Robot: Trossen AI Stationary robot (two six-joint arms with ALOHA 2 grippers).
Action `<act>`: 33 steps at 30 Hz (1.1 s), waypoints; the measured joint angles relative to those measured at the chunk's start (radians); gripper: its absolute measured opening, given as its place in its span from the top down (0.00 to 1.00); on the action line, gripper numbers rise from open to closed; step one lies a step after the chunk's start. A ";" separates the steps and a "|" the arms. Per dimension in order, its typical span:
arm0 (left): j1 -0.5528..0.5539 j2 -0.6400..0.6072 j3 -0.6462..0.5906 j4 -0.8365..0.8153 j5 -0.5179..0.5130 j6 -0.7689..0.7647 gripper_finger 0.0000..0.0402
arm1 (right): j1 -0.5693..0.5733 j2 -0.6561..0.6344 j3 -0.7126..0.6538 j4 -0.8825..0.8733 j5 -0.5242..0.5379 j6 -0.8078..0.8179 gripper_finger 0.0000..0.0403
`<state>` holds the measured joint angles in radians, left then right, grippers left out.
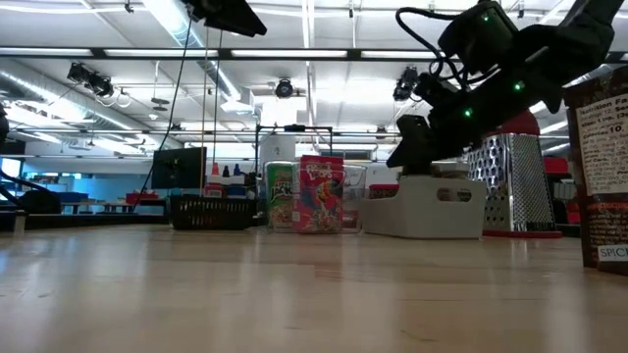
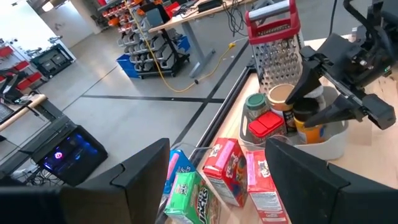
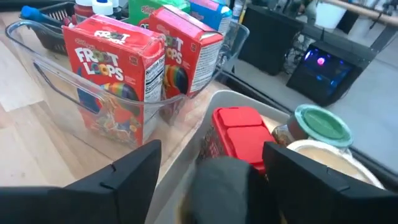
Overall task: Pick & Place Kitchen Items
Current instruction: Put the orange spice pack into the gray bin
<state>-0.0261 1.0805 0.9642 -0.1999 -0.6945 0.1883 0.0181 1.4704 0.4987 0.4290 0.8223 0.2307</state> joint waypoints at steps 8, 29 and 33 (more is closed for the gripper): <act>0.000 0.000 0.000 -0.047 -0.001 -0.016 0.33 | 0.047 -0.047 0.111 -0.052 -0.007 -0.170 0.30; 0.000 0.000 0.000 -0.081 -0.049 -0.087 0.33 | 0.473 -0.081 0.588 -1.026 -0.443 0.577 0.40; 0.000 0.000 0.000 -0.081 -0.049 -0.103 0.33 | 0.531 -0.081 0.588 -1.202 -0.521 0.839 0.41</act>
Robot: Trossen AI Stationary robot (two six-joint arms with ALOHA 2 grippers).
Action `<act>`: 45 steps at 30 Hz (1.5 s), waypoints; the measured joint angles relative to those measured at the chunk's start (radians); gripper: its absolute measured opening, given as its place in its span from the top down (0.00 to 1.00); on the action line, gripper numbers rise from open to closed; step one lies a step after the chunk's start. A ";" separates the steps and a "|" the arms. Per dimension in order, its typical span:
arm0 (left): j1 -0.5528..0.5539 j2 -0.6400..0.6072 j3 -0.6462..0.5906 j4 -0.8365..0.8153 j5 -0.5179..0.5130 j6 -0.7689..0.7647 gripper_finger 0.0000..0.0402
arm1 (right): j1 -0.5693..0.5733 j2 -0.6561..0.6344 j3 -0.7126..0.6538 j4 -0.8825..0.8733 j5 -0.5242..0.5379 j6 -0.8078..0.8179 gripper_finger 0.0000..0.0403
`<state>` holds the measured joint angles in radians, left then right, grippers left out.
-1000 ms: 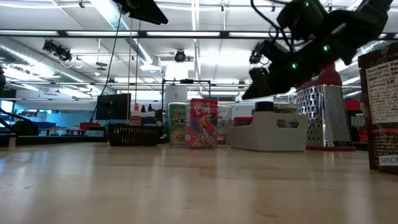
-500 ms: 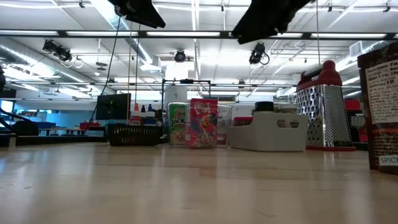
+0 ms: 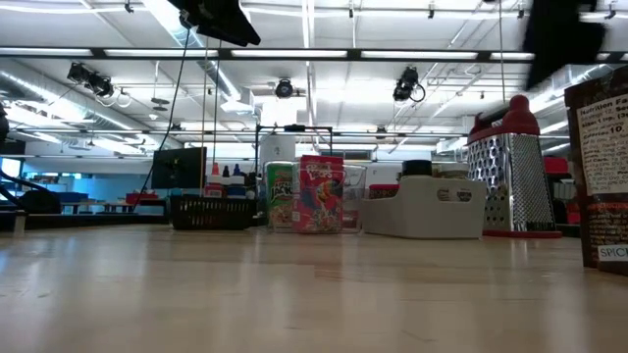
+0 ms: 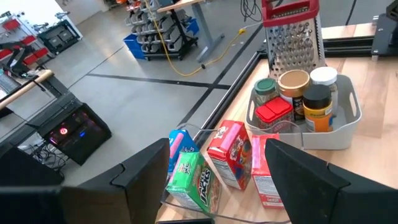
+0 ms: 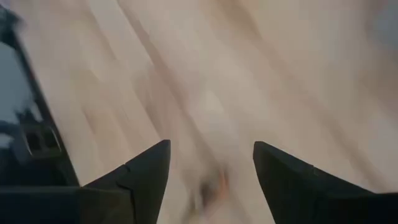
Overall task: Pick & Place Kitchen Items
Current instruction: Put the orange spice pack into the gray bin
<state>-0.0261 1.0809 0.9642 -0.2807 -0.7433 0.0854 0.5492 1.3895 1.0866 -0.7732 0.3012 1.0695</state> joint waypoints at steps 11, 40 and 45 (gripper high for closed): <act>0.000 0.000 0.000 0.002 0.066 -0.020 0.33 | 0.094 0.057 0.000 -0.103 -0.162 0.262 0.41; 0.000 0.000 0.000 0.002 0.077 0.101 0.33 | 0.021 0.137 -0.001 -0.058 -0.013 0.036 0.98; 0.000 0.000 0.000 0.002 0.110 0.106 0.33 | -0.075 0.133 -0.001 0.055 0.137 -0.142 0.97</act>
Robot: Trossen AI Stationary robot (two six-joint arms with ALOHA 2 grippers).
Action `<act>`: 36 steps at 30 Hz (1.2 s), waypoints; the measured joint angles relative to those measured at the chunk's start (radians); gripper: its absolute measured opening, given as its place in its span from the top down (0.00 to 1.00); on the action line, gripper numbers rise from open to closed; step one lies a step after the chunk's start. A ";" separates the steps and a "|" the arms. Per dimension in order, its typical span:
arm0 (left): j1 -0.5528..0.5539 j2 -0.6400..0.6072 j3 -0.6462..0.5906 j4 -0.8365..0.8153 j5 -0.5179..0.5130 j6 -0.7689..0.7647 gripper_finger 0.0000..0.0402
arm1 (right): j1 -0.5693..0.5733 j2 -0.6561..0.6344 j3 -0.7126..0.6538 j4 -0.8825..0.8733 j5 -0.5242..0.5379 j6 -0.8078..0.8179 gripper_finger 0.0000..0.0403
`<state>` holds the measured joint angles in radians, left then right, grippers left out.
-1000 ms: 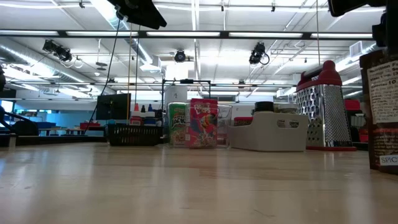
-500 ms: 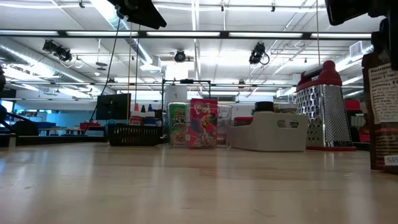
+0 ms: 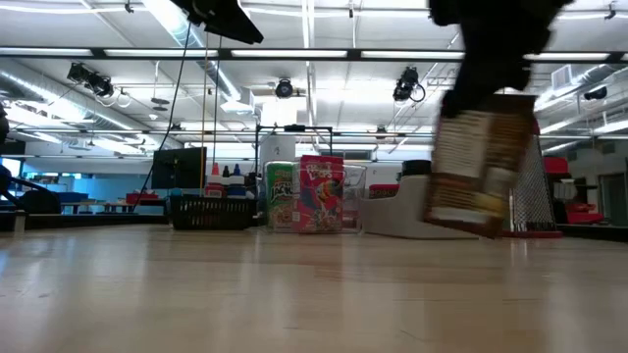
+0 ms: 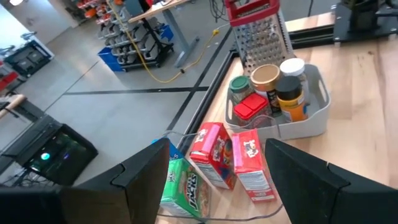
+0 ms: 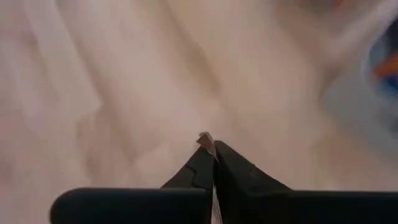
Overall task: Pick & Place Kitchen Items
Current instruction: Put the orange spice pack into the gray bin
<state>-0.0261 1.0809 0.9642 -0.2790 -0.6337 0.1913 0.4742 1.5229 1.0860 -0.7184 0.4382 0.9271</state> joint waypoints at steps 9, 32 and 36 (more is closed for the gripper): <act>0.000 0.000 0.000 0.000 0.006 0.026 0.33 | -0.242 -0.017 0.000 0.272 0.077 -0.362 0.99; 0.000 0.000 0.000 -0.018 0.007 0.033 0.33 | -0.557 -0.019 0.000 0.190 0.245 -0.605 0.99; 0.000 0.000 0.000 -0.027 0.004 0.034 0.33 | -0.572 -0.019 0.000 0.162 0.262 -0.626 0.99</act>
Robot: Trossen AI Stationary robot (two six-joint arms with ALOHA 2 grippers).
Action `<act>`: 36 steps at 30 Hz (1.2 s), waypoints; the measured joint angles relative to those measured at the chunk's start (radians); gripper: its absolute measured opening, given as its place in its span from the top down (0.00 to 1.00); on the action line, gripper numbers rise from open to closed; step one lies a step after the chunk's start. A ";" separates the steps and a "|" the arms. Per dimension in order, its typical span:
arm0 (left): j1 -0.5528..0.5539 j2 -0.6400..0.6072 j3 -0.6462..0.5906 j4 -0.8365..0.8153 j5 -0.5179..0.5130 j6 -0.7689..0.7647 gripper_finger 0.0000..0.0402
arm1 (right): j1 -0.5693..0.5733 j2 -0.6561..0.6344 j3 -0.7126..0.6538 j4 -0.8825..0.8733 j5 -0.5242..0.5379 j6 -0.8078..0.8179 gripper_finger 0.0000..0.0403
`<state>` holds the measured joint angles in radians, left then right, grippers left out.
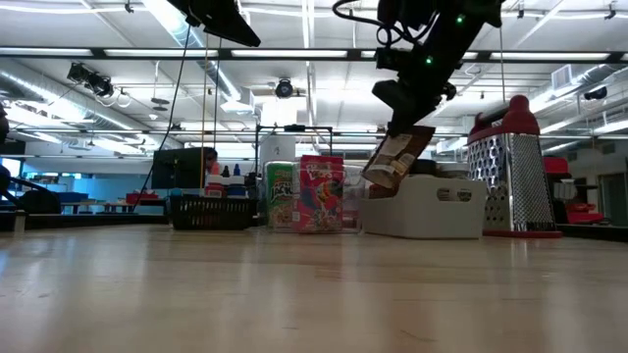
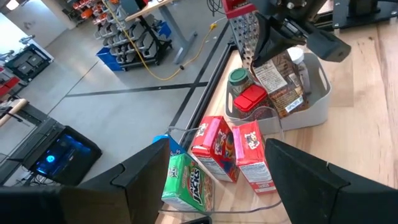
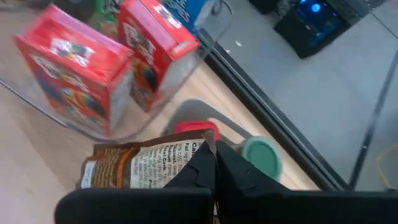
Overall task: Pick & Place Kitchen Items
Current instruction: Put the orange spice pack into the gray bin
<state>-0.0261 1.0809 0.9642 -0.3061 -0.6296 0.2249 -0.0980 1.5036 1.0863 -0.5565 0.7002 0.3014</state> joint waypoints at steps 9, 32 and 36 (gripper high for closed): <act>0.000 0.000 0.000 0.000 -0.002 -0.002 0.33 | -0.004 -0.003 0.000 -0.004 0.086 -0.059 1.00; 0.000 0.000 0.000 0.006 -0.001 -0.027 0.33 | -0.019 0.005 0.000 0.073 -0.016 -0.131 0.99; 0.000 0.000 0.000 0.006 0.005 -0.027 0.33 | -0.020 0.035 0.000 0.089 0.040 -0.169 0.99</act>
<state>-0.0263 1.0809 0.9642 -0.3000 -0.6247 0.1978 -0.1177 1.5389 1.0863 -0.4679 0.7403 0.1324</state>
